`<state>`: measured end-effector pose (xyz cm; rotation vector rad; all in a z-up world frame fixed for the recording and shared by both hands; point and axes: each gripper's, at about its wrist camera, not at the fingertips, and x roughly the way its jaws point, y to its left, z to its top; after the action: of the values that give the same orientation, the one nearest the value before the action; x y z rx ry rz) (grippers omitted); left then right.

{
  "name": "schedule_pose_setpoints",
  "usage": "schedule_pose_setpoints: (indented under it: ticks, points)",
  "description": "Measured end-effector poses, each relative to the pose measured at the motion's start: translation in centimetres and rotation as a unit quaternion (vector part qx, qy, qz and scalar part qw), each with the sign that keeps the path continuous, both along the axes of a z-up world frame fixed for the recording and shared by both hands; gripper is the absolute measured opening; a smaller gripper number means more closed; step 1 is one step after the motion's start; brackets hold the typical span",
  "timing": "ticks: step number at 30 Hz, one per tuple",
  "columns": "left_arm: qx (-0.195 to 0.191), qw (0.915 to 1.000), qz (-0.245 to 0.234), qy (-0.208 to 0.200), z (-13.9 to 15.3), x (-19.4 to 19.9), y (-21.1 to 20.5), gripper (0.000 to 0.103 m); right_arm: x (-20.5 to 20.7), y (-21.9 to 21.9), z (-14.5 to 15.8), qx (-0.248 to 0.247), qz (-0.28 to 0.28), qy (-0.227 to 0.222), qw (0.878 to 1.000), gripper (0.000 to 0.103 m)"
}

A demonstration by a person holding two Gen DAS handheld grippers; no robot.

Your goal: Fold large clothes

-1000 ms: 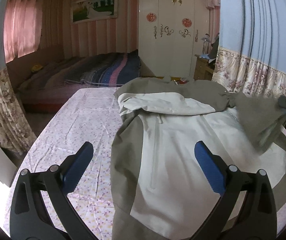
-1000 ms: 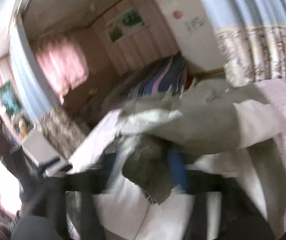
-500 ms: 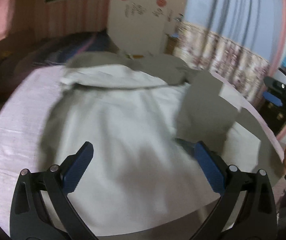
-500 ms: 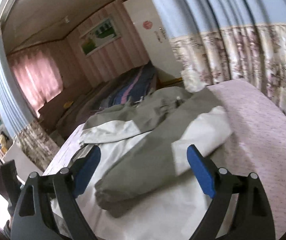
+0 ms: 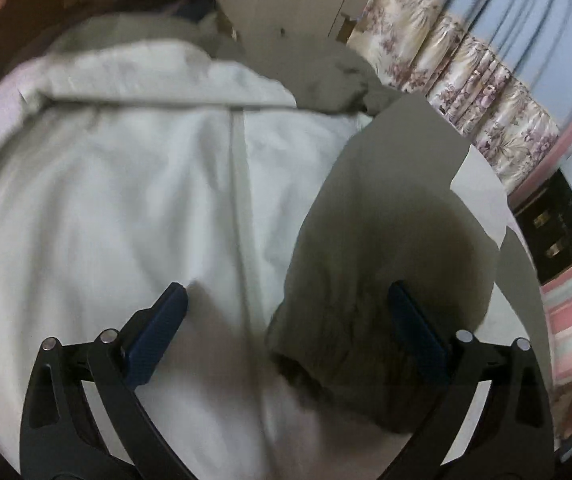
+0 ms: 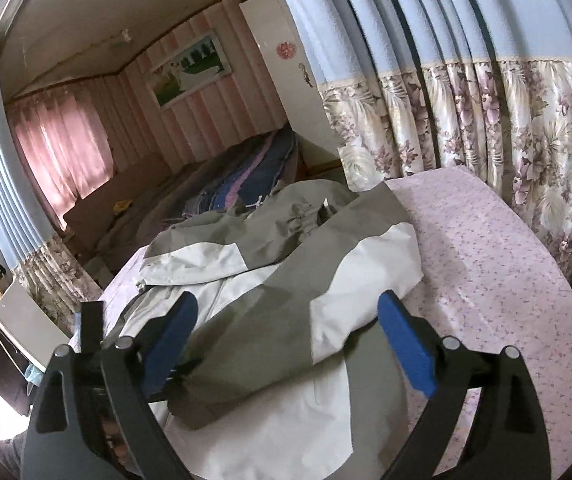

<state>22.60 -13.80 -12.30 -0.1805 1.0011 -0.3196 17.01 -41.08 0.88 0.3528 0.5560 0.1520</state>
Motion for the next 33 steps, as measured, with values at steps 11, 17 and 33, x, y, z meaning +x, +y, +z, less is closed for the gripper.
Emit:
schedule_pose_setpoints:
  ticks: [11,17,33]
  points:
    - [0.071,0.9895,-0.046,-0.118,7.5,0.8,2.7,0.011,4.3,2.7,2.3,-0.079,0.029,0.010,0.996,0.092]
    - [0.170,0.9708,-0.007,-0.169,12.1,7.0,7.7,0.011,7.8,4.0,4.9,-0.121,0.036,0.002,0.992,0.092]
    - [0.279,0.9405,0.101,-0.166,7.3,21.2,13.4,0.030,22.9,11.2,-1.2,-0.168,0.029,0.054,0.984,0.092]
